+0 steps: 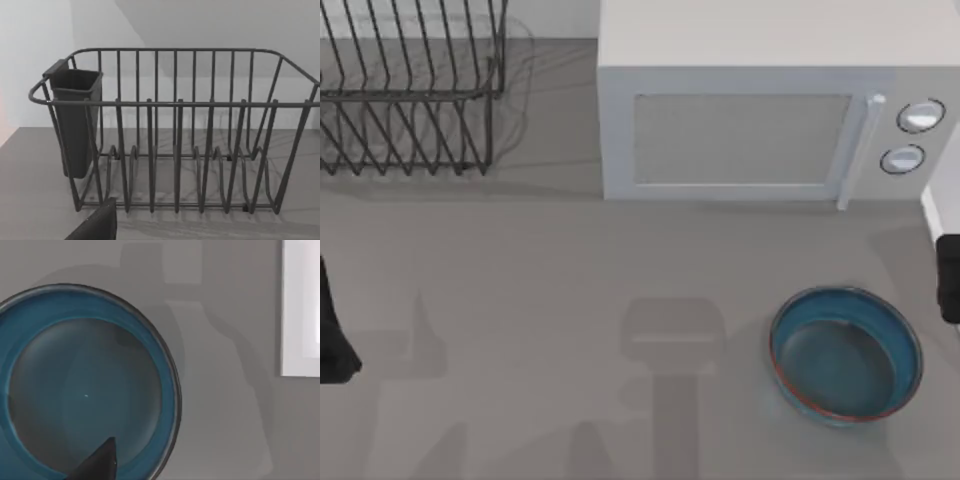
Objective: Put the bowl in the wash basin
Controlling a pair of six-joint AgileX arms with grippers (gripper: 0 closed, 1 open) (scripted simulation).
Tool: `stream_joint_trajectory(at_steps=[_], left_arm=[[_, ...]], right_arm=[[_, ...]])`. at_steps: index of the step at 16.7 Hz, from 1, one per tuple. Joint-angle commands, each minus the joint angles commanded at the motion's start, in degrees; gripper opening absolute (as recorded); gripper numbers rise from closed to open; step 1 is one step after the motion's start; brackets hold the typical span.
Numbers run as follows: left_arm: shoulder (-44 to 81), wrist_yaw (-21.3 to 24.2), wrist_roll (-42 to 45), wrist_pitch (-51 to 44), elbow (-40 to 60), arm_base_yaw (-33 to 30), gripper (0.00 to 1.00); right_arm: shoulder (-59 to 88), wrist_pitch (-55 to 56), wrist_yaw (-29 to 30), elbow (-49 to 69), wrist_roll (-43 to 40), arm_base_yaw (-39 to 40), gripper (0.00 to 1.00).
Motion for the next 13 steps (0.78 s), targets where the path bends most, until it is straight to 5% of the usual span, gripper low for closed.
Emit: stream_joint_trajectory(at_steps=[6,13], left_arm=[[0.00,0.00,0.00,0.00,0.00,0.00,1.00],[0.00,0.00,0.00,0.00,0.00,0.00,1.00]], right_arm=[[21.24,-16.08,0.12,17.08,4.33,4.23,1.00],[26.06,-19.53,0.26,21.28,5.31,5.22,1.00]])
